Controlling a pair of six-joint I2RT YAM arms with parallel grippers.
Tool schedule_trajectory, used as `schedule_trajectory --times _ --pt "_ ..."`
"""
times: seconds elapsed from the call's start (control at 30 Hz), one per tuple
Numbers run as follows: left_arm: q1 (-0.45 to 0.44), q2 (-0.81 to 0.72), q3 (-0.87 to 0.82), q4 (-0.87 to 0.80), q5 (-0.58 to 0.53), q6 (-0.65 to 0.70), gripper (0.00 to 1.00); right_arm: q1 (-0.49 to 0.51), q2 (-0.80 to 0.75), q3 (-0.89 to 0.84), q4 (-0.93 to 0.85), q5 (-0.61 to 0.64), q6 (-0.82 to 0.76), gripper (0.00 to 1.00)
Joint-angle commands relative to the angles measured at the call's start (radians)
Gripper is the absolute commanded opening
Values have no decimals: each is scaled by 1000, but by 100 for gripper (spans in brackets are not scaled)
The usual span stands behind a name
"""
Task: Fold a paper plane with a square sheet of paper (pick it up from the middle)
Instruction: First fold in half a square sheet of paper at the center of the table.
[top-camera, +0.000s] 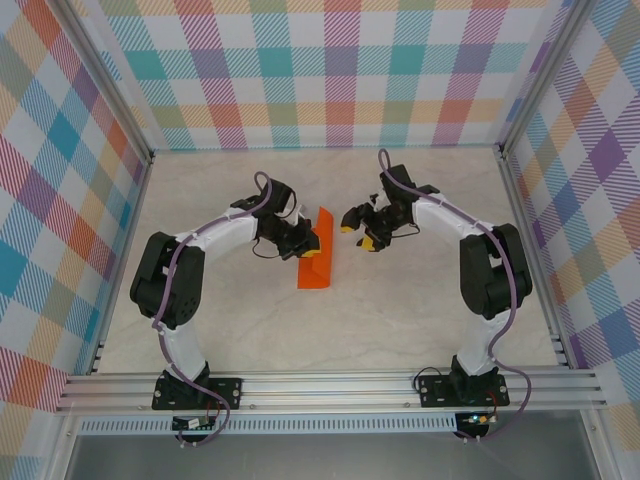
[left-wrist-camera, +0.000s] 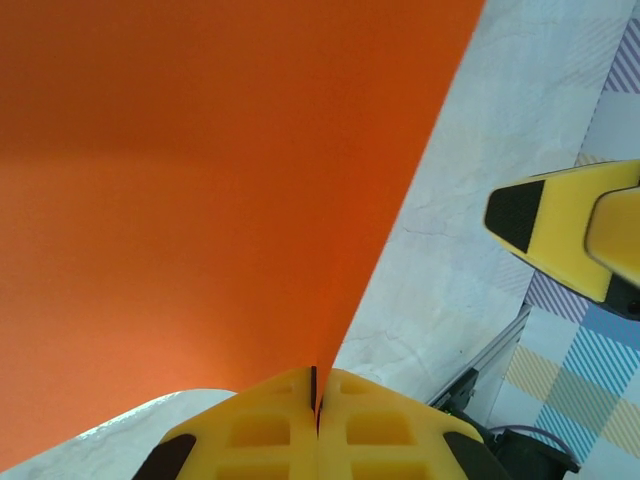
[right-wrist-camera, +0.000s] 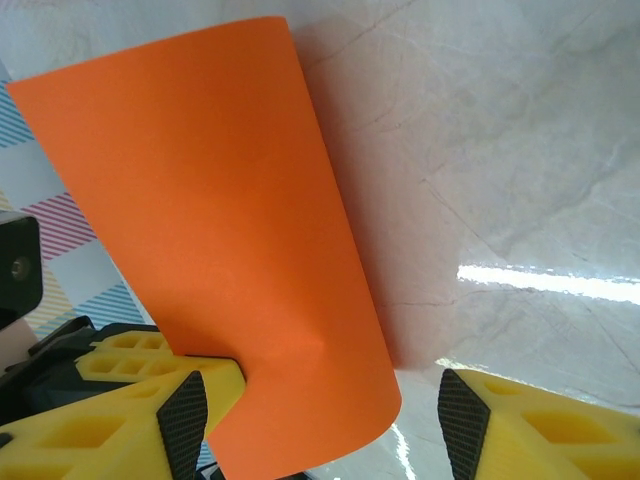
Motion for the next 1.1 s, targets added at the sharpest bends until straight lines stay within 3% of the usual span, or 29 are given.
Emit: schedule_trajectory --times 0.0,0.33,0.53,0.7,0.83,1.07 --pt "18 -14 10 -24 43 -12 4 3 1 28 -61 3 -13 66" --pt "3 -82 -183 138 -80 -47 3 6 64 -16 12 55 -115 57" --pt "-35 -91 -356 456 -54 -81 4 6 6 -168 162 120 -208 59" --pt "-100 -61 -410 627 -65 -149 4 9 -7 -306 296 29 -221 59" --pt "-168 -118 -371 563 -147 -108 6 9 -58 -378 300 13 -256 60" --pt "-186 -225 -331 426 -207 -128 5 9 -174 -443 247 95 -259 62"
